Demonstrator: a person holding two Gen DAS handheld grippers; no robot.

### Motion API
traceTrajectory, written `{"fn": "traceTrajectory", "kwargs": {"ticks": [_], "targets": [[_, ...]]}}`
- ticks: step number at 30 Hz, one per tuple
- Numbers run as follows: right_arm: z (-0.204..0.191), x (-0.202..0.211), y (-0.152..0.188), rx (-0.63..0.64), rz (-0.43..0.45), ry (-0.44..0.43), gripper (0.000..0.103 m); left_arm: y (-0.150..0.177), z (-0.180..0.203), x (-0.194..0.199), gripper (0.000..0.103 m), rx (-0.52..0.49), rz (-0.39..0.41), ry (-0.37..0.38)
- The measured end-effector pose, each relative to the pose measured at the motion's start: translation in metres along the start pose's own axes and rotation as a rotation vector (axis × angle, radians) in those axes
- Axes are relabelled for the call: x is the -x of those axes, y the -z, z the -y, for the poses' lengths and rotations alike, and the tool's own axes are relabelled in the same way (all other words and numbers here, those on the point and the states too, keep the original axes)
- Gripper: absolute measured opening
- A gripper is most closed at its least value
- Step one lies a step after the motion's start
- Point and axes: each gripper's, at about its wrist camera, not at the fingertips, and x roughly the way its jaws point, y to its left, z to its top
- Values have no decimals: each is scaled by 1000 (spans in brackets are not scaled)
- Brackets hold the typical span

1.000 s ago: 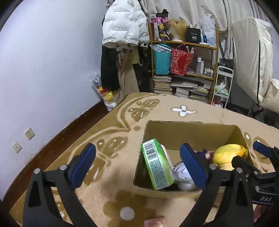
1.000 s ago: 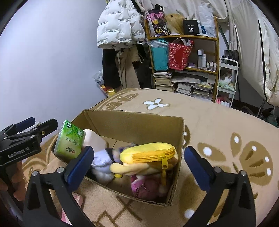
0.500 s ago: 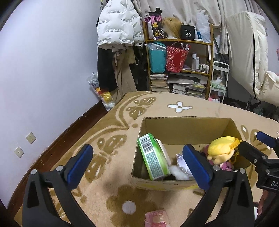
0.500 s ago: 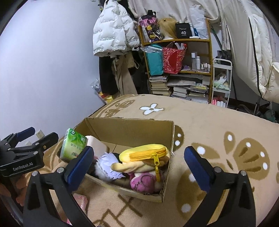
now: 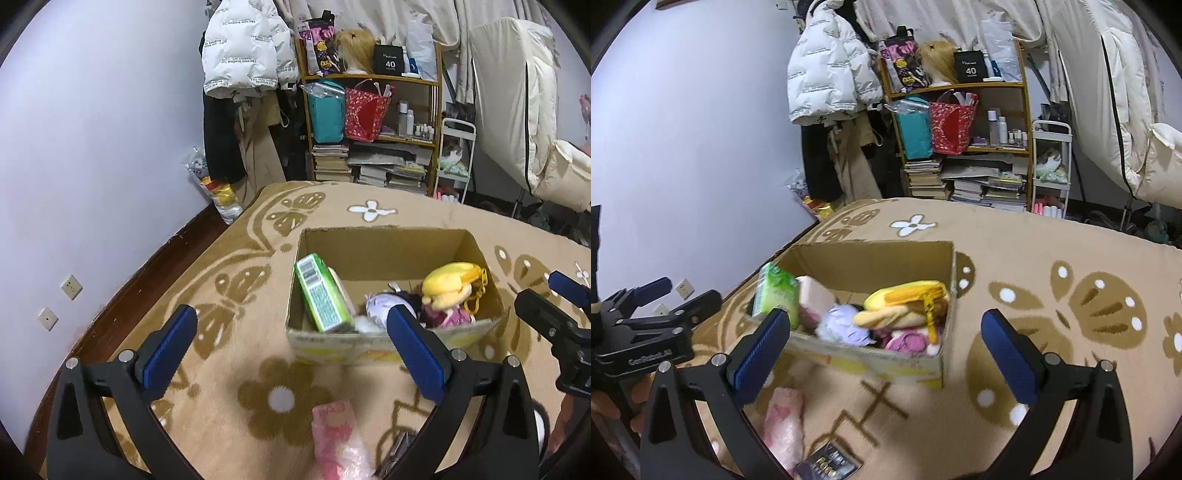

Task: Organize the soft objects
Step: 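Move both tools back down toward the pink roll and black tissue pack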

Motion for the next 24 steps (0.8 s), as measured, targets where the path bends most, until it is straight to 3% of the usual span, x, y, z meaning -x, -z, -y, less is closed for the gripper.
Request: {"fn": "traceTrajectory", "kwargs": {"ticks": [17,24], "targets": [[-21,13,40,11,-97,-40,103,39,-10,9,102,12,-146,29],[-20,7,60,-36,-162,-74,103,55,1,-10,102,-18,-269,33]]}}
